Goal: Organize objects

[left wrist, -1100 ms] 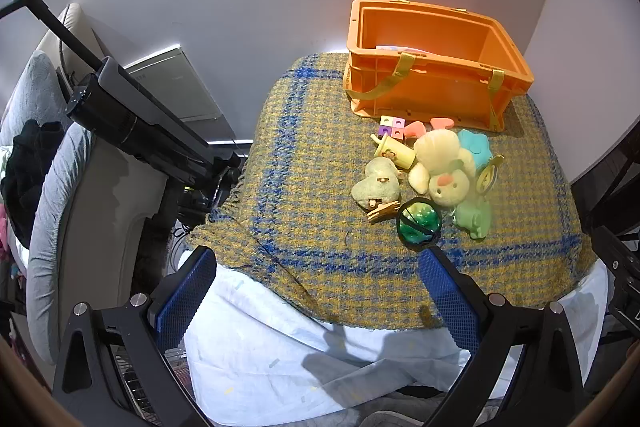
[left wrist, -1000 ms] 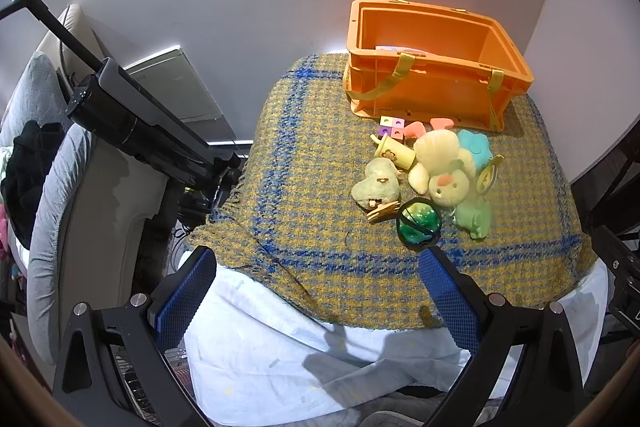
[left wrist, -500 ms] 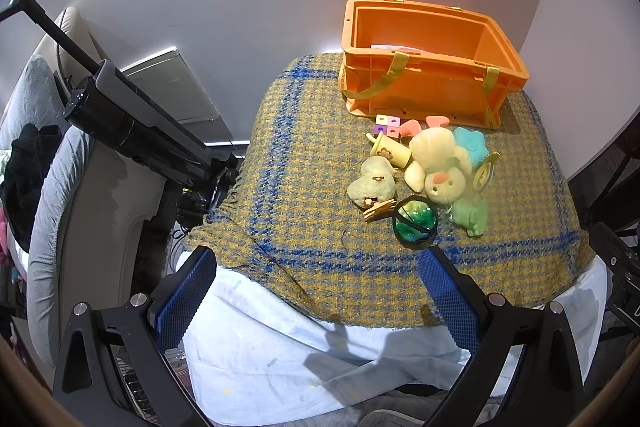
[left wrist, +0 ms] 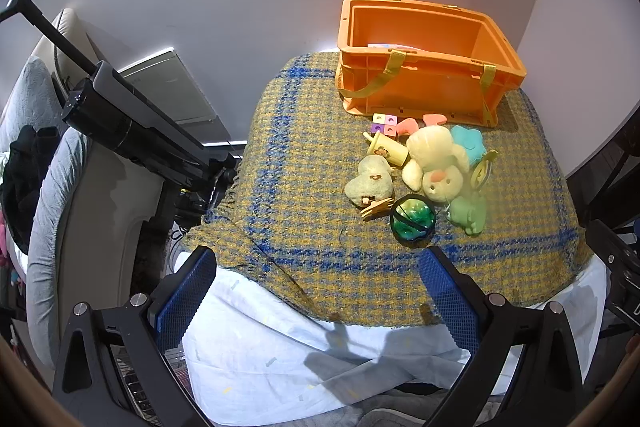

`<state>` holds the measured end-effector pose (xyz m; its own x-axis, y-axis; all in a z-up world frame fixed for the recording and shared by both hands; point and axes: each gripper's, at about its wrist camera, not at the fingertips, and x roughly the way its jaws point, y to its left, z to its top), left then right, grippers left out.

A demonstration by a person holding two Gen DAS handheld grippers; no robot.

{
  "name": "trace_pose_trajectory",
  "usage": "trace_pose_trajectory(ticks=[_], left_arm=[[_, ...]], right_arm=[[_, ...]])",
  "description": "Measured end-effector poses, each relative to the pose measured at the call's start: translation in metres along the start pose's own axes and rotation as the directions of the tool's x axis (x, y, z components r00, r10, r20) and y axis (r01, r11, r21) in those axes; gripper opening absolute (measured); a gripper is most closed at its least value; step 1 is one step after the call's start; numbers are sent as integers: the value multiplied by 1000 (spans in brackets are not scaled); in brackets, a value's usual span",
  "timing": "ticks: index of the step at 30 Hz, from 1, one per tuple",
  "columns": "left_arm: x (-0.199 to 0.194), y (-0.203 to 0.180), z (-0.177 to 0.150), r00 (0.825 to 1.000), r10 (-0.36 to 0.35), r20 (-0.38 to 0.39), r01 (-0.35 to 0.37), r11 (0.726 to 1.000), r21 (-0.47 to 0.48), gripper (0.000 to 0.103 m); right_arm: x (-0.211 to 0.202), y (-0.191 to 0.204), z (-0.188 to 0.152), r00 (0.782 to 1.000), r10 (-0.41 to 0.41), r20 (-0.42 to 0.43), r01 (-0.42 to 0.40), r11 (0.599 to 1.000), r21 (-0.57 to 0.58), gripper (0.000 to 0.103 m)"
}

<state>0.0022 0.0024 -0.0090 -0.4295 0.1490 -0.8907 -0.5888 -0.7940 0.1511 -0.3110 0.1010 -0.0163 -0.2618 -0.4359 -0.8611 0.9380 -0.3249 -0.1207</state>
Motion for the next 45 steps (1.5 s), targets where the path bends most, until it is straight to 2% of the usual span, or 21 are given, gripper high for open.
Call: trace_pose_trajectory(ticks=[5, 6, 18, 27, 28, 45], left_arm=[[0, 0, -1, 1000, -8, 1, 8, 1000, 9, 103], [0, 0, -1, 995, -98, 23, 92, 978, 186, 103], [3, -1, -1, 993, -115, 15, 109, 972, 207, 103], [4, 0, -2, 990, -139, 16, 131, 961, 245, 103], [4, -1, -1, 990, -140, 17, 131, 960, 246, 103], [6, 1, 1, 986, -162, 28, 148, 950, 273, 103]], right_arm=[[0, 0, 0, 1000, -22, -5, 22, 999, 41, 102], [0, 0, 1, 999, -34, -8, 35, 998, 60, 102], [1, -1, 1, 999, -38, -14, 39, 996, 79, 102], [1, 0, 0, 998, -56, -15, 57, 992, 110, 102], [1, 0, 0, 997, -78, -21, 80, 986, 145, 102], [1, 1, 1, 994, -104, -18, 106, 976, 191, 102]])
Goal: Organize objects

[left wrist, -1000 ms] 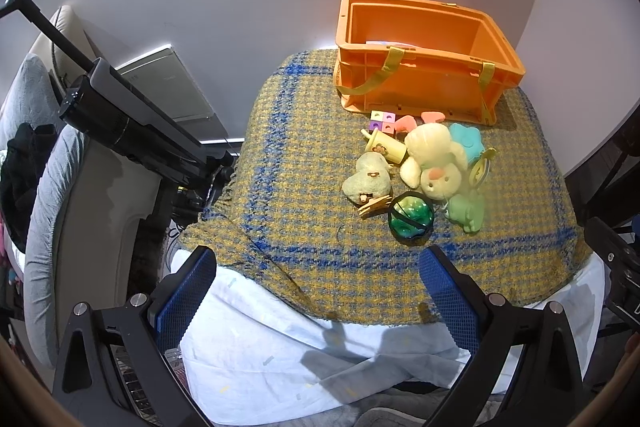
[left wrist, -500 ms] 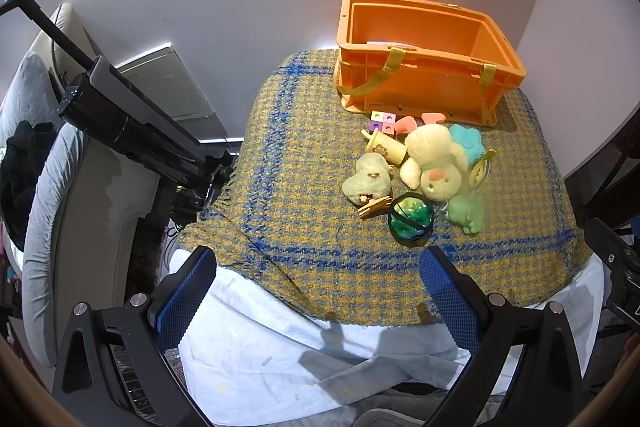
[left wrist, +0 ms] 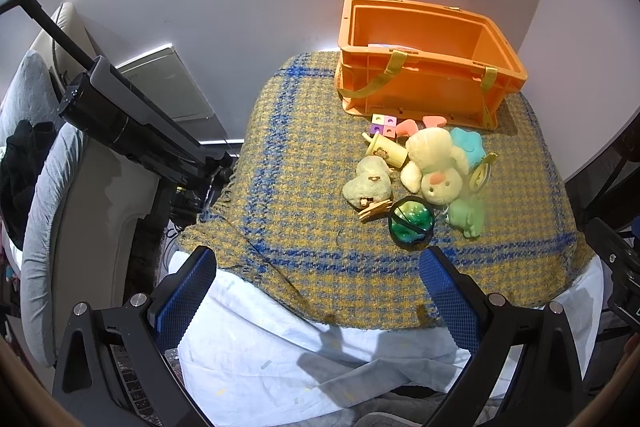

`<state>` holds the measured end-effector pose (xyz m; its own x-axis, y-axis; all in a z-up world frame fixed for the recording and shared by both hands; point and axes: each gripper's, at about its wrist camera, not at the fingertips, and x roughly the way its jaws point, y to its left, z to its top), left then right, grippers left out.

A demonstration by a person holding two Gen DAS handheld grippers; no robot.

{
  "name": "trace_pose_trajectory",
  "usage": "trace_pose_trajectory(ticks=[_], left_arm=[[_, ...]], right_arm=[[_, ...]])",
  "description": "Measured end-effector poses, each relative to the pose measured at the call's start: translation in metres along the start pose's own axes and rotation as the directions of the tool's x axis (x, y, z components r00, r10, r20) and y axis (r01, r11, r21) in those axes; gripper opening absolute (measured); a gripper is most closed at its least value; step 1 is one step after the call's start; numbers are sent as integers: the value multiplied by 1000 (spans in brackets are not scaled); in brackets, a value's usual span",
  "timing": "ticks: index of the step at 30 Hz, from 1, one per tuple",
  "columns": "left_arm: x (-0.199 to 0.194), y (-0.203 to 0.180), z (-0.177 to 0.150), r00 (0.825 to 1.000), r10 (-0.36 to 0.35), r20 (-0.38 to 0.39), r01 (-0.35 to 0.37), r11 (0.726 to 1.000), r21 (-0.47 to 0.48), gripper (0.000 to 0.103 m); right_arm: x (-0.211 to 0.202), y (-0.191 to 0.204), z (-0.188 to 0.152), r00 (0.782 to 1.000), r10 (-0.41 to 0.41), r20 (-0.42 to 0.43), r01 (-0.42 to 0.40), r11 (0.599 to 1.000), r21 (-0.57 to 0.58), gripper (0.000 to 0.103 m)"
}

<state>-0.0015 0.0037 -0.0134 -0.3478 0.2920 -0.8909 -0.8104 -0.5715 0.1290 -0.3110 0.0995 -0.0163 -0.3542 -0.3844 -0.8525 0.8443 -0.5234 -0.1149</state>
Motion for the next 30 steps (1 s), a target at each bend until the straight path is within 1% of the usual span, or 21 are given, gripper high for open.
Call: trace_pose_trajectory(ticks=[6, 11, 12, 17, 20, 24, 26, 30], left_arm=[[6, -1, 4, 1000, -7, 18, 7, 1000, 14, 103], [19, -5, 5, 1000, -23, 13, 22, 999, 35, 103], [20, -6, 4, 997, -68, 22, 65, 990, 127, 103], [27, -10, 3, 996, -73, 45, 65, 986, 156, 103], [36, -18, 3, 996, -60, 71, 45, 981, 188, 103], [51, -29, 2, 994, -85, 67, 67, 971, 230, 103], [60, -34, 0, 993, -101, 52, 86, 966, 243, 103], [75, -43, -2, 989, -147, 34, 133, 954, 268, 103]], right_arm=[[5, 0, 0, 1000, -18, 5, 18, 1000, 16, 102], [13, -1, 0, 999, -32, 11, 32, 999, 21, 102], [15, -1, -1, 999, -33, 8, 33, 999, 22, 102], [23, -1, -3, 999, -34, 19, 34, 999, 31, 102], [33, -2, -5, 1000, -22, 17, 21, 999, 47, 102], [48, -4, -9, 1000, -28, 6, 28, 997, 72, 102], [55, -6, -12, 998, -58, -5, 58, 993, 106, 102], [67, -10, -18, 997, -81, -20, 83, 989, 122, 102]])
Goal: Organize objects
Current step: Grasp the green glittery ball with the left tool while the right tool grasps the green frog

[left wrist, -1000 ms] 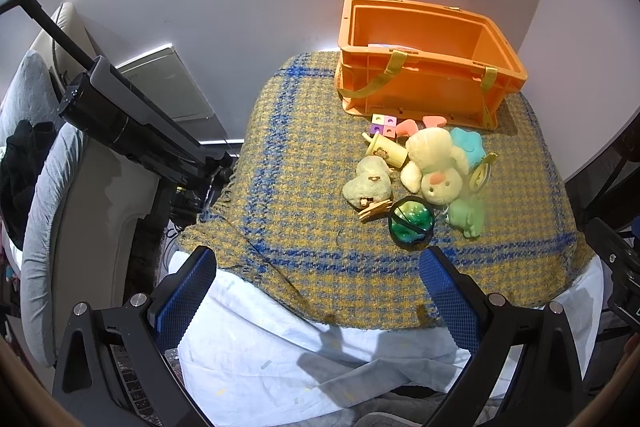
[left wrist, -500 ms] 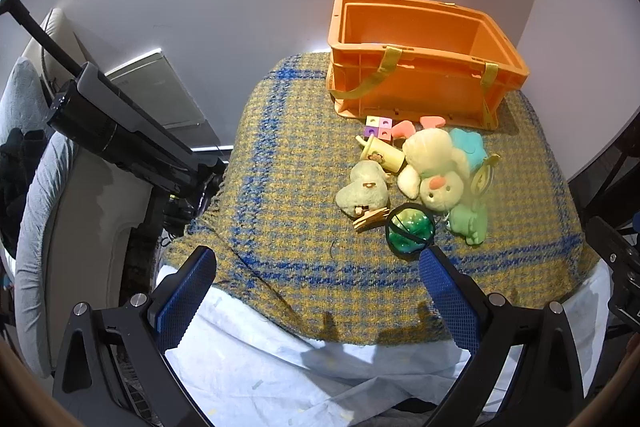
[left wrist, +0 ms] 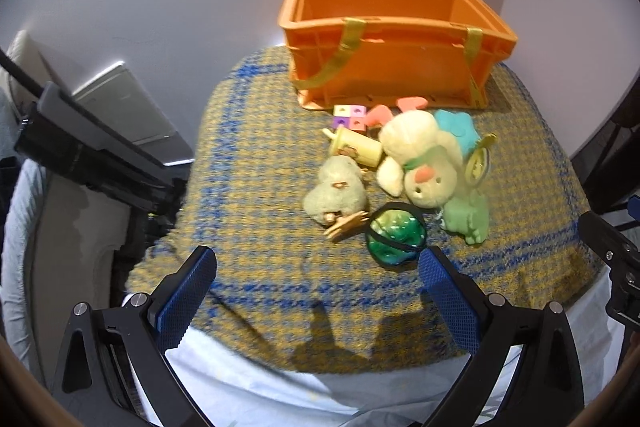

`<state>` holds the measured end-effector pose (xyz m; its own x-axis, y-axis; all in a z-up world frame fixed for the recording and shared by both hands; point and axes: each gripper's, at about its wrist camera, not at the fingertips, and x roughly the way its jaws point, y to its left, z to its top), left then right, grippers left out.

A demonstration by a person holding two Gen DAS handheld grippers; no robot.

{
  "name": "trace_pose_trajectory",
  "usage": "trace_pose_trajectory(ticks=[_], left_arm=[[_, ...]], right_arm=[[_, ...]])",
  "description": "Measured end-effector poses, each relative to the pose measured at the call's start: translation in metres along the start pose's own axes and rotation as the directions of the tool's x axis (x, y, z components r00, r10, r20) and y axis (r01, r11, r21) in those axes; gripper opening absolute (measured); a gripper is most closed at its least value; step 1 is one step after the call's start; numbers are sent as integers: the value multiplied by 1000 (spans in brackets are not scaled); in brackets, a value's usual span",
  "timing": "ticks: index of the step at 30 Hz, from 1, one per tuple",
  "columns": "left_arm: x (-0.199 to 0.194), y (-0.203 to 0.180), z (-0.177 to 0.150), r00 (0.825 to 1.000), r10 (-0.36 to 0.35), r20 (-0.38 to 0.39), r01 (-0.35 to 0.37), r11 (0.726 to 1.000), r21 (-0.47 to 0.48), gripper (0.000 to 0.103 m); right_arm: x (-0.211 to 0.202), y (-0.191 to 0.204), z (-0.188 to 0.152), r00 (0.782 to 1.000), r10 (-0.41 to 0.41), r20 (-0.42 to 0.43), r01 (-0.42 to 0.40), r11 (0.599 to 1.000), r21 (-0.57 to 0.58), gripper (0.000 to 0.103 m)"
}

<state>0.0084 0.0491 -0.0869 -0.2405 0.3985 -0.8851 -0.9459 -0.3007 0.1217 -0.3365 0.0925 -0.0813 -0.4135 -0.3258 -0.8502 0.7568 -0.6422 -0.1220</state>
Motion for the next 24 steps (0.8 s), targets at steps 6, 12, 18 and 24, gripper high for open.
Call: trace_pose_trajectory(ticks=[6, 12, 18, 24], left_arm=[[22, -12, 2, 999, -33, -14, 33, 999, 35, 102], [43, -32, -2, 998, -55, -21, 56, 995, 84, 102], [65, -48, -6, 993, -96, -63, 103, 988, 115, 91], [79, -58, -7, 992, -93, -82, 104, 984, 145, 87]], right_arm=[[16, -7, -4, 1000, -14, -19, 15, 999, 30, 102], [32, -12, -4, 999, -26, -35, 27, 998, 48, 102], [43, -19, -6, 997, -41, -58, 45, 996, 72, 102], [53, -25, -10, 996, -49, -79, 57, 993, 101, 102]])
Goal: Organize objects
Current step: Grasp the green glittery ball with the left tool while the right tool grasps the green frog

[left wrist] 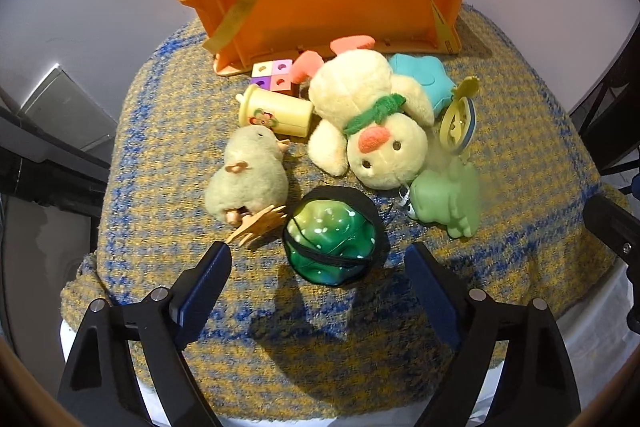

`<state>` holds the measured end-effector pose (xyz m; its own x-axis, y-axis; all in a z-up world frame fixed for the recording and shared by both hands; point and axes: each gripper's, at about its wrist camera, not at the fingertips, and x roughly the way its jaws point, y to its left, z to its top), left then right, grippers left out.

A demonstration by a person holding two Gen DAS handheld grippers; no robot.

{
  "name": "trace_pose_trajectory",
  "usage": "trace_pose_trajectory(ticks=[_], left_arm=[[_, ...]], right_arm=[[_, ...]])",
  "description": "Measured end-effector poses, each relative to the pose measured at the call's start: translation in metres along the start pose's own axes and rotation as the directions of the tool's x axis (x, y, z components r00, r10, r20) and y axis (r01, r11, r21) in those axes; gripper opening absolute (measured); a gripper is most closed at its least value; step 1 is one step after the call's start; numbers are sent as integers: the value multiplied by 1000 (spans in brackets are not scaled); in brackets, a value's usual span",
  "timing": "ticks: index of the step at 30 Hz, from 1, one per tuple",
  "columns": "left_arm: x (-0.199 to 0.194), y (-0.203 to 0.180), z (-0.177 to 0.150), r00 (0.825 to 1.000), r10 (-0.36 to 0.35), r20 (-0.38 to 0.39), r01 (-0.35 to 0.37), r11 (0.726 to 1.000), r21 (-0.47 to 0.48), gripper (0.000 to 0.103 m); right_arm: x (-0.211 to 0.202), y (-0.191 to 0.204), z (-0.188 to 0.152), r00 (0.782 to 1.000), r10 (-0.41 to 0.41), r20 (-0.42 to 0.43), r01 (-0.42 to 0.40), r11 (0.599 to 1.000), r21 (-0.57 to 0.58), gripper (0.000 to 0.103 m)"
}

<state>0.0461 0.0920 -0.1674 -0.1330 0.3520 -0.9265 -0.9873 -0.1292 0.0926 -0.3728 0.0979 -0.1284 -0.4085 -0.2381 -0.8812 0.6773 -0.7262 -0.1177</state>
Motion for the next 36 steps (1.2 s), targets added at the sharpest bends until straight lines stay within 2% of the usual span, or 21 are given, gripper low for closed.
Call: trace_pose_trajectory(ticks=[5, 6, 8, 11, 12, 18, 26, 27, 30, 36], left_arm=[[16, -6, 2, 999, 4, -32, -4, 1000, 25, 79], [18, -6, 2, 999, -13, -32, 15, 998, 67, 78], [23, -7, 2, 999, -19, -44, 22, 997, 70, 75], [31, -8, 2, 998, -32, -59, 36, 997, 71, 63], [33, -7, 2, 997, -39, -64, 44, 997, 70, 61], [27, 2, 0, 997, -62, -51, 64, 997, 52, 60], [3, 35, -17, 998, -56, -21, 56, 998, -2, 60], [1, 38, -20, 997, -77, -17, 78, 995, 54, 60], [-5, 48, -23, 998, -67, -3, 67, 997, 40, 60], [-4, 66, -22, 997, -71, -18, 71, 997, -1, 60]], right_arm=[[11, -2, 1, 1000, -1, -14, 1, 1000, 16, 102], [14, -2, 2, 1000, 3, -16, -3, 1000, 18, 102], [18, -2, 3, 1000, 3, -20, -3, 1000, 25, 103], [26, -3, 4, 999, 5, -31, -4, 999, 31, 103], [28, -3, 5, 999, 5, -35, -4, 999, 33, 102], [34, 1, 8, 999, 13, -46, -11, 999, 36, 103], [42, 24, 10, 998, 42, -48, -42, 999, 2, 102], [45, 29, 11, 997, 50, -51, -50, 999, -2, 102], [51, 41, 15, 996, 68, -65, -68, 998, -10, 102], [64, 57, 20, 993, 69, -95, -71, 997, -21, 102]])
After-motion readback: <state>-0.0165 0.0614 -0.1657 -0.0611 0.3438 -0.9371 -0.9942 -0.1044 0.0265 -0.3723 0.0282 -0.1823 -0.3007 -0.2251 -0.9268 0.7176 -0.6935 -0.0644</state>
